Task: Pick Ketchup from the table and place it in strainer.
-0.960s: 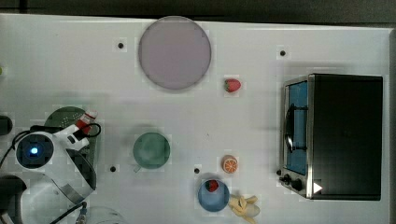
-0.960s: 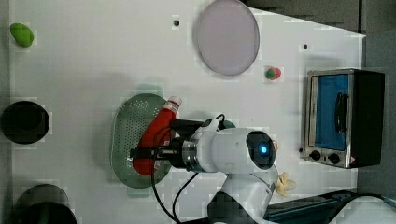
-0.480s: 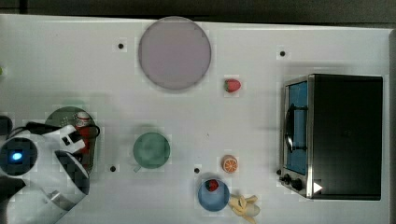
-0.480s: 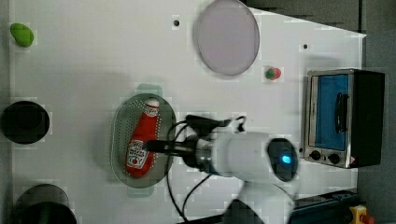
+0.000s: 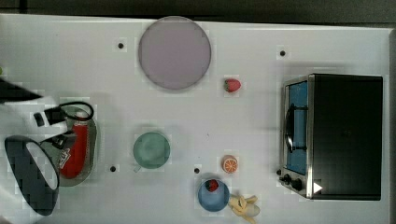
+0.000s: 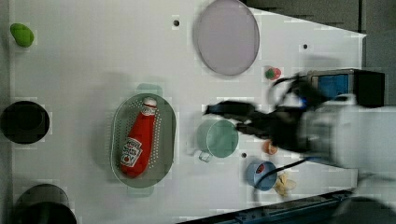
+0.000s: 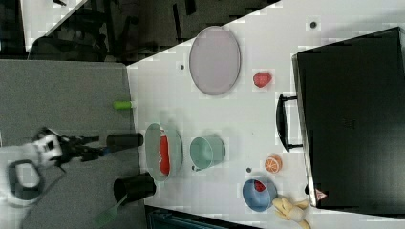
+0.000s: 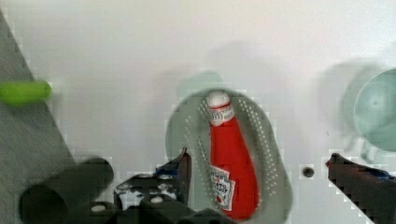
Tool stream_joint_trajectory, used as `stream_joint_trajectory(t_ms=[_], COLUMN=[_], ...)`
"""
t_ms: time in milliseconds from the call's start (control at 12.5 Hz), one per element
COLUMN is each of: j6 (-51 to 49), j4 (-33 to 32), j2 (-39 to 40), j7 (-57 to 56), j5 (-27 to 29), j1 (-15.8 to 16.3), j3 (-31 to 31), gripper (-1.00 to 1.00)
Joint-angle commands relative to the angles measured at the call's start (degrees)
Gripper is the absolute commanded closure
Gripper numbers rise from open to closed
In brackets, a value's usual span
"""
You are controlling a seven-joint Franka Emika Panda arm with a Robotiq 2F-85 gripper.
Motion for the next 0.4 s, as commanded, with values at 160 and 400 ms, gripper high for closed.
stream_joint_trajectory(t_ms=[160,400], j6=[-14.89,-23.97], j4=[8.45,14.93], j2=[-0.85,-2.19], j7=[1.72,-1.34], j5=[1.97,1.87], j1=[-6.78,-7.9], j3=[-9.65,-18.22], gripper=[-1.0,-1.0])
